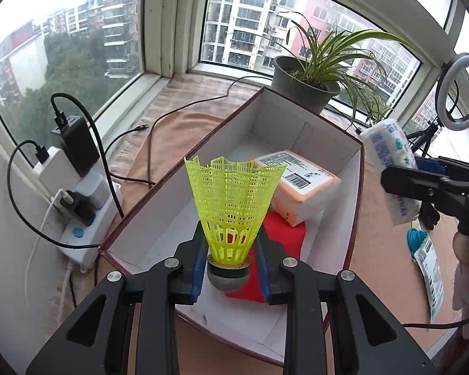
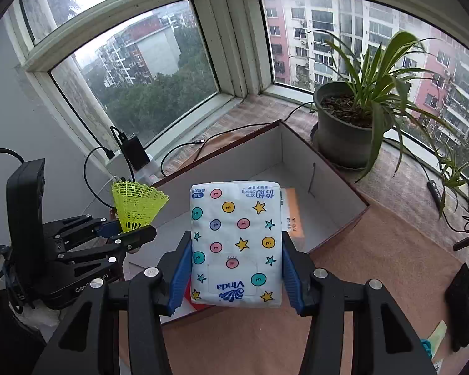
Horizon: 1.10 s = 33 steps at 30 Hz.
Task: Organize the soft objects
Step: 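Lift the shuttlecock with the left tool while the right tool carries the tissue pack over the box, then open the left tool over the box while the right tool releases the tissue pack into it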
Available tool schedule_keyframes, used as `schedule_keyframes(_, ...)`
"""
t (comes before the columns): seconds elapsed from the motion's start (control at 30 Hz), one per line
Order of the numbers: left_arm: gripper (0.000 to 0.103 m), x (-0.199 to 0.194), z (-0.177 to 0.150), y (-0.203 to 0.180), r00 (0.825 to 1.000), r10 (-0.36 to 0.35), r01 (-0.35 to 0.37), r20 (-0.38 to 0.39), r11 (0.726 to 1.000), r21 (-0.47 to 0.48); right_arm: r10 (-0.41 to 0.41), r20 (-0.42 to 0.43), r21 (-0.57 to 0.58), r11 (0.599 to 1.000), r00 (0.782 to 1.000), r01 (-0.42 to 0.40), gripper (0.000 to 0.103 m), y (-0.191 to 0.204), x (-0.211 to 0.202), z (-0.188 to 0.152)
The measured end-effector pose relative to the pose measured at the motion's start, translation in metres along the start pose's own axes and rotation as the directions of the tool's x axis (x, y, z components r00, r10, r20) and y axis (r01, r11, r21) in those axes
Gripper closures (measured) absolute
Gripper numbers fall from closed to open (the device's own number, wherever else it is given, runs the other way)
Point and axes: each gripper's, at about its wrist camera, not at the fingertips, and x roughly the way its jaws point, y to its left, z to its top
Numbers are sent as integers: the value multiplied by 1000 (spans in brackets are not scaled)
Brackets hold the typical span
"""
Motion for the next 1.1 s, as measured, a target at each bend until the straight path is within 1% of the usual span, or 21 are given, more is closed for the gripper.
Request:
schedule_keyframes(0.17,77,5,1,2,1000,-11,11,-8,1000,9,11,-45,14,1000,999,-10,55,5,25,6)
schedule_keyframes(0.37,75,8,3,3,1000,-29,29,-6,1000,12,18,-69,33,999,997,-15,53,4,40,12)
schedule_keyframes(0.4,71,8,3,3,1000,-27,28,-7,1000,15,20,-69,39,999,997,-17,51,3,40,13)
schedule_keyframes(0.43,58,8,4,3,1000,-22,23,-10,1000,18,22,-64,48,999,998,-19,47,1,39,13)
schedule_keyframes(0.5,42,7,4,3,1000,-15,15,-6,1000,21,33,-50,68,997,998,-30,39,-2,37,15)
schedule_keyframes(0.6,42,3,5,2,1000,-16,16,11,1000,27,39,-40,85,996,998,-35,39,-5,33,17)
schedule_keyframes(0.8,42,-3,5,4,1000,-18,18,20,1000,15,44,-23,103,994,999,-41,39,-10,21,14)
schedule_keyframes(0.97,42,-7,2,3,1000,-25,25,18,1000,0,38,-3,118,992,999,-37,39,-18,7,6)
schedule_keyframes(1.1,42,-13,-3,-2,999,-28,28,22,1000,-8,30,23,152,988,999,-33,39,-29,-7,-6)
